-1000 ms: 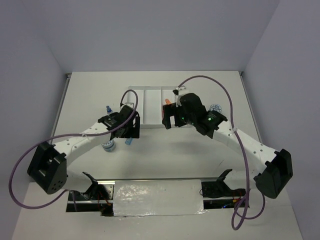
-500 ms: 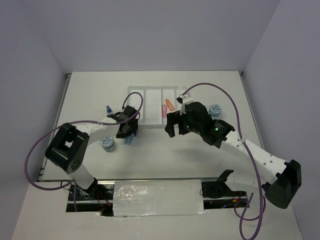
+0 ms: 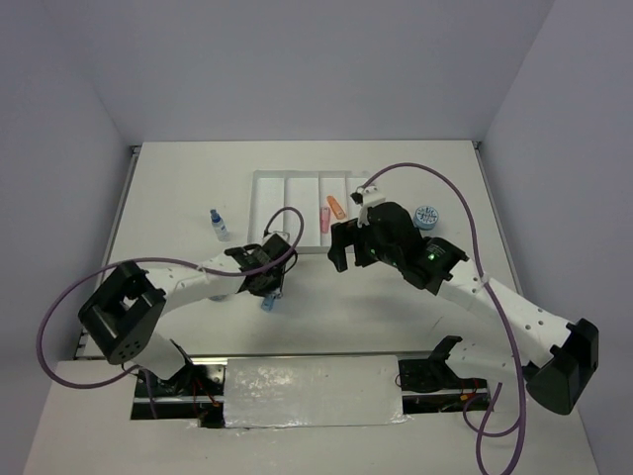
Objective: Sort the stationery into containers
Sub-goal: Pick up the stationery from the center of the board, then place the stationery in the storage box.
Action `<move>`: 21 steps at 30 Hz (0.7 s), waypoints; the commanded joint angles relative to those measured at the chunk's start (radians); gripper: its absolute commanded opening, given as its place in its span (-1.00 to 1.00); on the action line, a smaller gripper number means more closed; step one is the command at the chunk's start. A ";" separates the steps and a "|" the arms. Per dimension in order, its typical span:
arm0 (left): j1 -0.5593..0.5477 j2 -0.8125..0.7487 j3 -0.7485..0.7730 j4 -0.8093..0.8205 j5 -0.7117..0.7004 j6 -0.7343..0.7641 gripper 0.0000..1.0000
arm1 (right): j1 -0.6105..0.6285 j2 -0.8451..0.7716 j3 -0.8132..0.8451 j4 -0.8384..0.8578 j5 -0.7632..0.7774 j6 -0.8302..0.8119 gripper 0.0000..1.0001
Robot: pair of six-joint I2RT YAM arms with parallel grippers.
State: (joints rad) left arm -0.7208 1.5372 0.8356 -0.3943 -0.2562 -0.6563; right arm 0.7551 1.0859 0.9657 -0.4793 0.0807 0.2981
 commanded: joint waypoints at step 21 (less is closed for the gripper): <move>-0.017 0.401 0.910 0.056 -0.029 0.083 -0.60 | -0.077 -0.277 0.042 -0.120 0.335 0.200 1.00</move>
State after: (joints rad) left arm -0.7605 1.8584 1.6402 -0.3149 -0.2745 -0.6041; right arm 0.6815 0.8562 0.9985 -0.5991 0.3649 0.4572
